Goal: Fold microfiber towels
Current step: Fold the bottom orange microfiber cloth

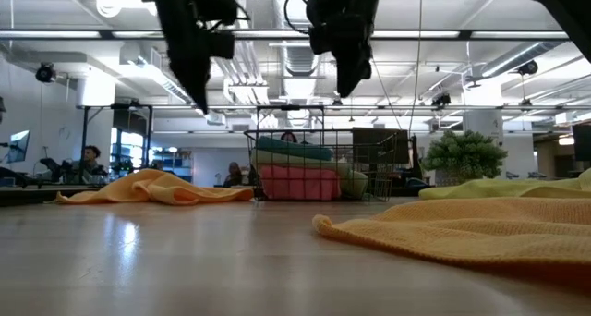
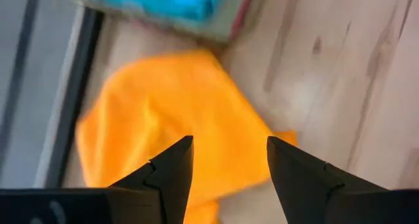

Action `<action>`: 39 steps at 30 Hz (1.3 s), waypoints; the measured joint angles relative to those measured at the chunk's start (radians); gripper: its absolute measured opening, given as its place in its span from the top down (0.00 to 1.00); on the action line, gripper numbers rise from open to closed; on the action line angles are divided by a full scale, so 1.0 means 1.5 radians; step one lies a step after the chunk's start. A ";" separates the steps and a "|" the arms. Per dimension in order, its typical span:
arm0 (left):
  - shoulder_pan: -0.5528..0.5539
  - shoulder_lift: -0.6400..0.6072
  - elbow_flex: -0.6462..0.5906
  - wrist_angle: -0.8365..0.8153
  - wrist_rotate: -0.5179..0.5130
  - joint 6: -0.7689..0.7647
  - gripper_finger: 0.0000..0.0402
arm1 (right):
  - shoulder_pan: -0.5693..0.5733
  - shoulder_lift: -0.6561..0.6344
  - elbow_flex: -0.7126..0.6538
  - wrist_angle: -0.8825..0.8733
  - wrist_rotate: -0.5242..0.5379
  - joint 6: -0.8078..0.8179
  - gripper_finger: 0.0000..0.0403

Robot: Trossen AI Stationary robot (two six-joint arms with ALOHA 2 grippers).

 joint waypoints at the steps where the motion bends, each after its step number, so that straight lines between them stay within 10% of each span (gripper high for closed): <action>1: -0.004 -0.017 -0.029 0.011 0.000 -0.018 0.56 | 0.009 -0.001 -0.012 0.001 0.000 0.012 0.67; 16: -0.131 -0.193 -0.251 0.125 0.041 -0.198 0.56 | 0.228 -0.062 -0.218 0.109 0.007 0.231 0.69; 39: -0.358 -0.078 -0.255 0.295 0.063 -0.198 0.56 | 0.650 -0.101 -0.429 0.217 0.070 0.956 0.72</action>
